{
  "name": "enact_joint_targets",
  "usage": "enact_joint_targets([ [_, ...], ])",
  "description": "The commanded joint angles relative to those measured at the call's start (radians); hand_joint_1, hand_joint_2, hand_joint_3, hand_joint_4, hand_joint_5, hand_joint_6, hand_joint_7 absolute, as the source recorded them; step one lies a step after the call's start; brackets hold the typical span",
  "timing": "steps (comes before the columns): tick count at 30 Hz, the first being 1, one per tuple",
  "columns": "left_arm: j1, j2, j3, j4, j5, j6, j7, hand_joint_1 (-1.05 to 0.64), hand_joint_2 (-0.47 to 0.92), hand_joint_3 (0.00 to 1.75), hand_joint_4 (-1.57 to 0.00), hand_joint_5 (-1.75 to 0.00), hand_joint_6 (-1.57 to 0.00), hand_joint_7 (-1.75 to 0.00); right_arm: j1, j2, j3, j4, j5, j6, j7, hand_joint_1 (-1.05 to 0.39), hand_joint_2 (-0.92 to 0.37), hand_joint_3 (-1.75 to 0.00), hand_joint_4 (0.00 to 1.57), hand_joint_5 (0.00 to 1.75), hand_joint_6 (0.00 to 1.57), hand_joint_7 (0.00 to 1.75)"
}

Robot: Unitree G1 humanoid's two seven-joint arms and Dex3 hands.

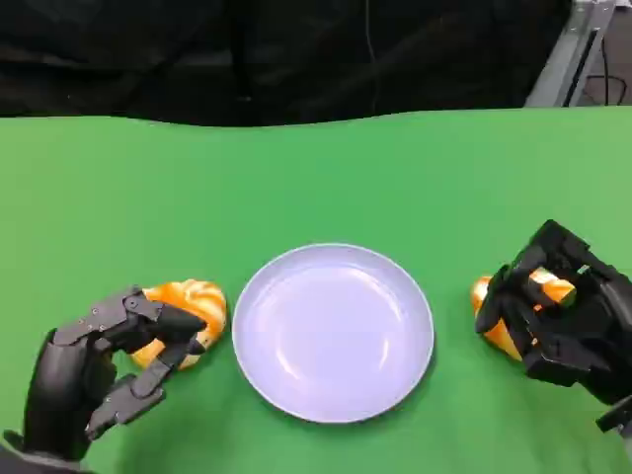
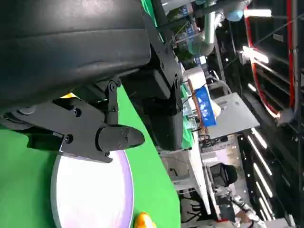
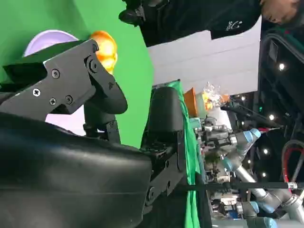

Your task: Grasp the bread from the table and place it into the plate.

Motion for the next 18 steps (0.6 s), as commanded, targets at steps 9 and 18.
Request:
enact_joint_targets([
  [9,-0.007,0.019,0.007,0.010,-0.012,-0.015,-0.002,-0.08,0.92,0.45,-0.65,-1.36,-0.75,-1.05,0.000,-0.015,-0.012,-0.011,0.010,0.006,-0.002,0.09,-0.59,-1.25,0.49,1.75,0.34,1.67],
  [18,-0.011,0.021,0.008,0.021,-0.016,-0.024,-0.006,-0.08,0.92,0.44,-0.64,-1.35,-0.74,-1.03,-0.001,-0.015,-0.011,-0.012,0.005,0.003,-0.005,0.09,-0.59,-1.24,0.49,1.75,0.34,1.67],
])
